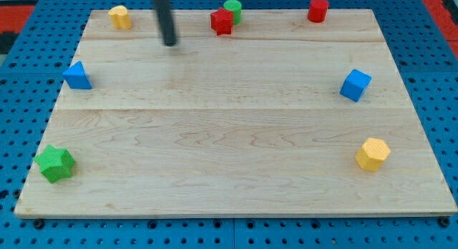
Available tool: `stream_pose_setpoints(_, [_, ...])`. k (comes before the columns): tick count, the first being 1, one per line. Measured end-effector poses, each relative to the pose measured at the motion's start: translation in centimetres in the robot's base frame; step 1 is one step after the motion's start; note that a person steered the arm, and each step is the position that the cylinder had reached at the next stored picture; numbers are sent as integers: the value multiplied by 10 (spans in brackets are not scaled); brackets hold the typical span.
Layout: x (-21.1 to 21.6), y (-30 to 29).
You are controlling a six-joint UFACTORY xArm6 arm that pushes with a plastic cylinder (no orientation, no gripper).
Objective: Place both the circles at the top center of the board
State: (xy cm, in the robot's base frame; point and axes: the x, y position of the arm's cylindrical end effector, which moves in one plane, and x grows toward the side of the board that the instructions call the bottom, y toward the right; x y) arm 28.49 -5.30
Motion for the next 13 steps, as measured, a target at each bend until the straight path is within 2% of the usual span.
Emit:
stream_pose_setpoints(1, [-1, 145])
stream_pose_setpoints(2, [-28, 269])
stream_pose_setpoints(3, [-73, 327])
stream_pose_setpoints(4, [-93, 328])
stream_pose_setpoints(6, [-94, 323])
stream_pose_setpoints(7, [-93, 281])
stream_pose_setpoints(8, [-93, 213])
stream_pose_setpoints(11, [-93, 202])
stream_pose_setpoints(13, [-84, 101])
